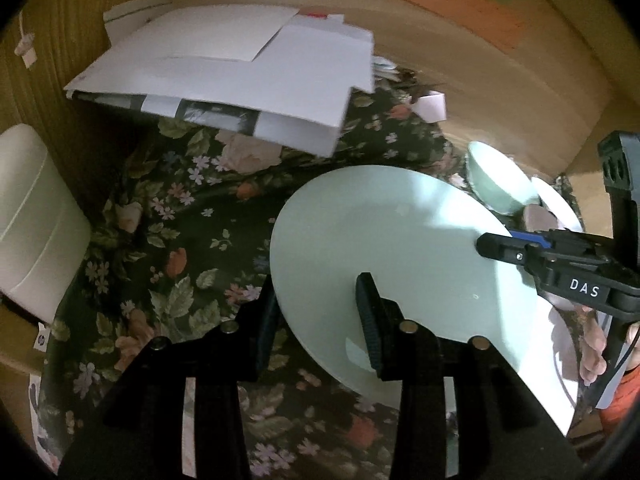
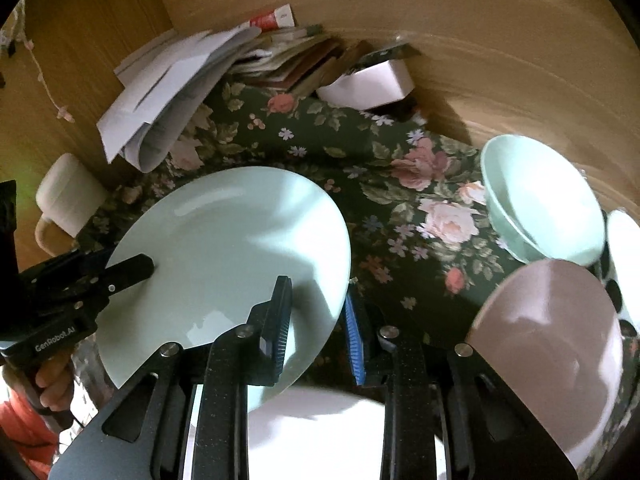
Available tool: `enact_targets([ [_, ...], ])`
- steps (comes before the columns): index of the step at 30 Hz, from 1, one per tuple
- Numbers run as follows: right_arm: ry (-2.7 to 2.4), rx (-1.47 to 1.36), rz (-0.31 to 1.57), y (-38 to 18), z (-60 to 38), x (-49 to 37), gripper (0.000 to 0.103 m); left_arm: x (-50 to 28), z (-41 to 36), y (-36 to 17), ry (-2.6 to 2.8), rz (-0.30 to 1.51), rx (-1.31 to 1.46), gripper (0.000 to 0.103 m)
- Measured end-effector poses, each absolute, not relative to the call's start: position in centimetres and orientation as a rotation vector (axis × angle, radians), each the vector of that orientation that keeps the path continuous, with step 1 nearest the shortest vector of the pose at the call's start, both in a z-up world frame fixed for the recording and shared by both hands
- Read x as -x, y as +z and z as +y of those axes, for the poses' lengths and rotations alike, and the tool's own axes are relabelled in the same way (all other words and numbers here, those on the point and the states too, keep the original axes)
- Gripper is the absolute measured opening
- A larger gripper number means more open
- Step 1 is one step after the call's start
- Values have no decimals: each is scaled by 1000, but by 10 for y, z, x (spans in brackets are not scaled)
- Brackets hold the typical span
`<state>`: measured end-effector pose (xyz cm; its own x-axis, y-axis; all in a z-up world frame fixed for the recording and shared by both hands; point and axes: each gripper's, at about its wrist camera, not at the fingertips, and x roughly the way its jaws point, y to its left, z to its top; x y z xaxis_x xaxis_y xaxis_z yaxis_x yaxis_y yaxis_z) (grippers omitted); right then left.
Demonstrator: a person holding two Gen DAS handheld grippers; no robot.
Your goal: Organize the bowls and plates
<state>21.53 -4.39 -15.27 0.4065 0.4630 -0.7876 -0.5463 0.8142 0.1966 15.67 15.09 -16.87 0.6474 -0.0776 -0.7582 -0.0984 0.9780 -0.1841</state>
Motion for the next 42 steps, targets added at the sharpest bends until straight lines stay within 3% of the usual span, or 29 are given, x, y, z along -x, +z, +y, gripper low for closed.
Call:
enact_targets([
  [23, 576, 25, 837, -135, -101, -149, 23, -107, 88, -131, -59, 770, 147, 38],
  [42, 538, -36, 827, -144, -144, -108, 23, -77, 46, -138, -109, 782, 117, 38],
])
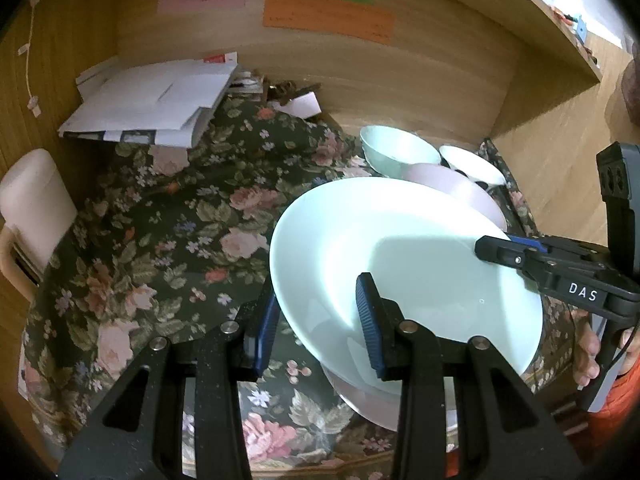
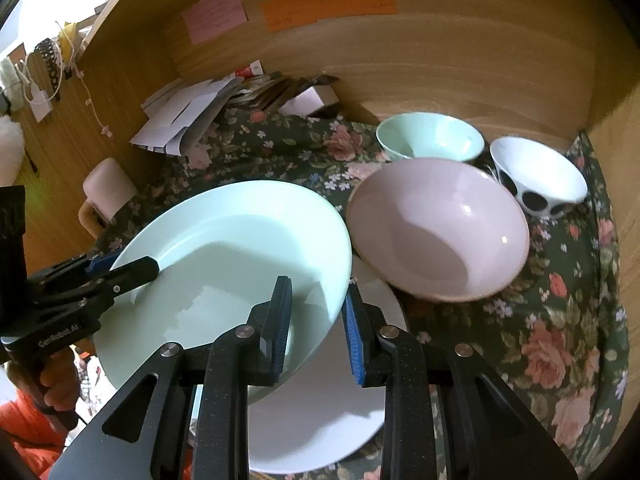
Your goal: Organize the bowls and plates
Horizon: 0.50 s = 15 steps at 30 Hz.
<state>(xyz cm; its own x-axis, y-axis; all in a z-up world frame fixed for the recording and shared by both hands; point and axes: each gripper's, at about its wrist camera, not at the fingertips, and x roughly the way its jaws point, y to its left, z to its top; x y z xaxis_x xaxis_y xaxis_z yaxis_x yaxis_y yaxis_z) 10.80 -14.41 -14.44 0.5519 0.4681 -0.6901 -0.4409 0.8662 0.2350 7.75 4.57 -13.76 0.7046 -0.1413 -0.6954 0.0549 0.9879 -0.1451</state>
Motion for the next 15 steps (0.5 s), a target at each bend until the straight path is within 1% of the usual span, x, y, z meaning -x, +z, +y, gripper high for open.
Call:
enact_targets([
  [15, 520, -85, 884, -169, -160, -96, 23, -71, 30, -160, -125, 835, 109, 38],
])
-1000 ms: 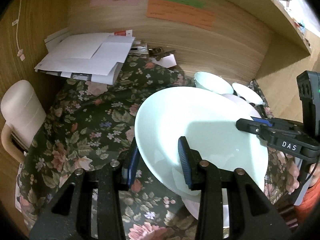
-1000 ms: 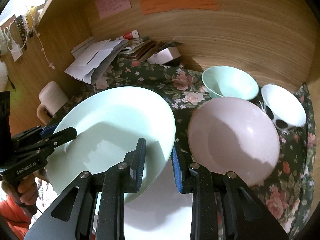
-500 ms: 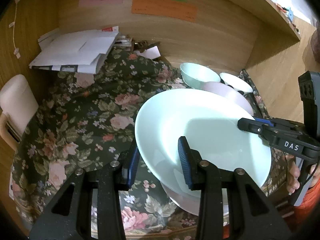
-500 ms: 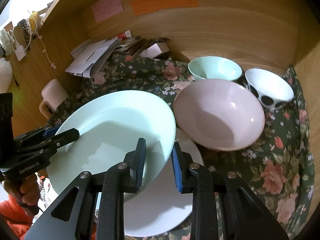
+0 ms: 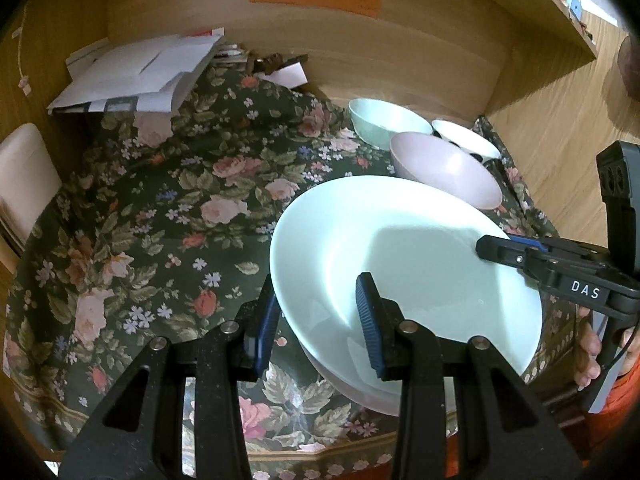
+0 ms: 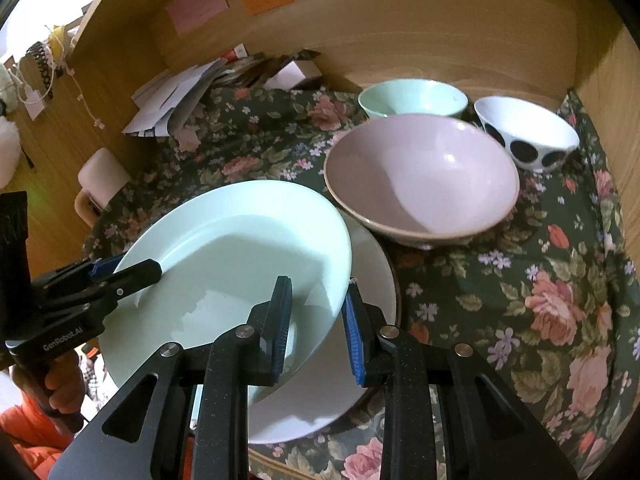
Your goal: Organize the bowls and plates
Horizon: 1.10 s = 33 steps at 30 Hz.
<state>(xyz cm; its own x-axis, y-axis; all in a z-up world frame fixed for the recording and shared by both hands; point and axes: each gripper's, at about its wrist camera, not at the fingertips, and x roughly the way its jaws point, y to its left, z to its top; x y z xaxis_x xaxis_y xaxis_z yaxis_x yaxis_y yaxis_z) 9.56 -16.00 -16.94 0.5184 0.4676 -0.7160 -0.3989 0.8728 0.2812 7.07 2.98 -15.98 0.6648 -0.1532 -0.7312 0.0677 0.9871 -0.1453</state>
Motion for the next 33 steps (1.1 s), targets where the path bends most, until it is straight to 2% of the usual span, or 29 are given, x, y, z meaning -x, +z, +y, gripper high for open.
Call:
enact_targets([
  [19, 508, -133, 956, -191, -163, -104, 23, -89, 26, -188, -117, 916, 99, 38],
  [33, 535, -158, 986, -188, -171, -103, 30, -90, 23, -195, -132, 938, 81, 38],
])
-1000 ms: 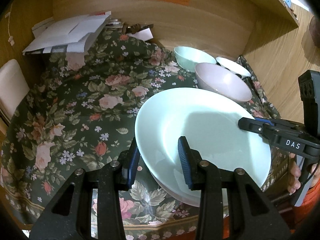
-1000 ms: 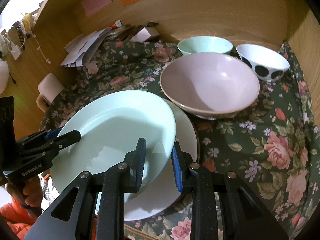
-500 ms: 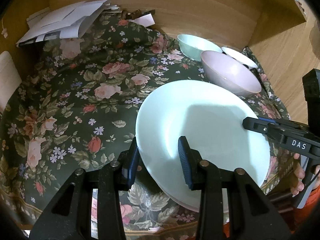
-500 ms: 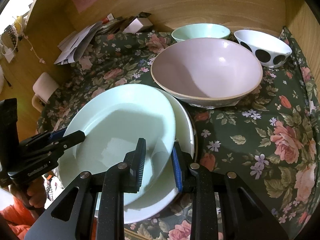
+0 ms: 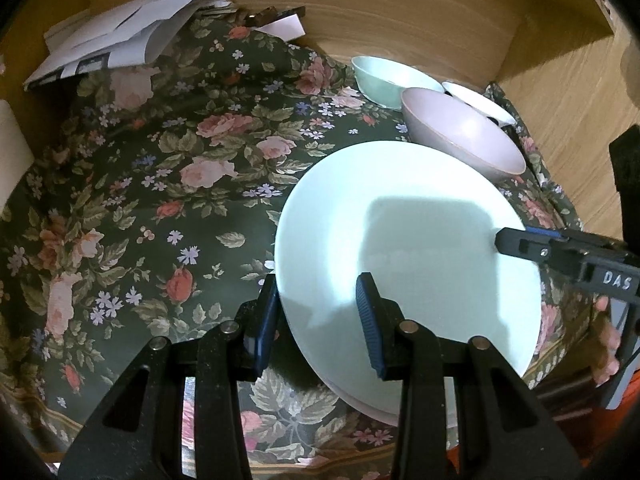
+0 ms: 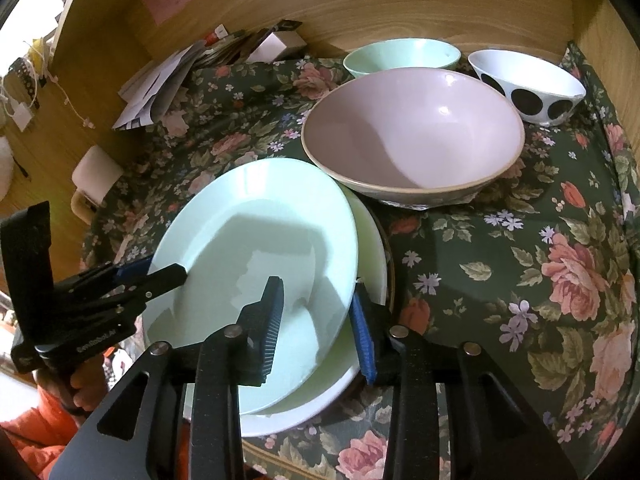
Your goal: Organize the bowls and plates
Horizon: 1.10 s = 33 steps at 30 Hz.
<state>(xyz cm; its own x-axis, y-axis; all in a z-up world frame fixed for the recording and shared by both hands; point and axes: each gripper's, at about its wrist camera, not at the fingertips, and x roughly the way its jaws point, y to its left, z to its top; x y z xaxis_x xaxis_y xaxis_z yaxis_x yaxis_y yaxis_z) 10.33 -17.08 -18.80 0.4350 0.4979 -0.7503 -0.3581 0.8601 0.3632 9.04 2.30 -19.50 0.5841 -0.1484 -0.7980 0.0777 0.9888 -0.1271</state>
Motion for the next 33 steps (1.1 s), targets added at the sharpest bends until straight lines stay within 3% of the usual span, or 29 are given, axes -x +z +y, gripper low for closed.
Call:
enact_targets([
  [12, 510, -98, 963, -180, -173, -93, 30, -90, 23, -194, -131, 933, 70, 38],
  [17, 461, -75, 920, -174, -180, -88, 48, -85, 23, -179, -120, 886, 44, 38],
  [24, 413, -106, 870, -162, -197, -89, 48, -91, 22, -150, -116, 824, 41, 41],
  [28, 381, -111, 828, -150, -206, -92, 48, -99, 18, -135, -109, 785, 31, 56],
  [33, 336, -110, 759, -135, -216, -96, 61, -112, 8, -119, -105, 745, 0, 70],
])
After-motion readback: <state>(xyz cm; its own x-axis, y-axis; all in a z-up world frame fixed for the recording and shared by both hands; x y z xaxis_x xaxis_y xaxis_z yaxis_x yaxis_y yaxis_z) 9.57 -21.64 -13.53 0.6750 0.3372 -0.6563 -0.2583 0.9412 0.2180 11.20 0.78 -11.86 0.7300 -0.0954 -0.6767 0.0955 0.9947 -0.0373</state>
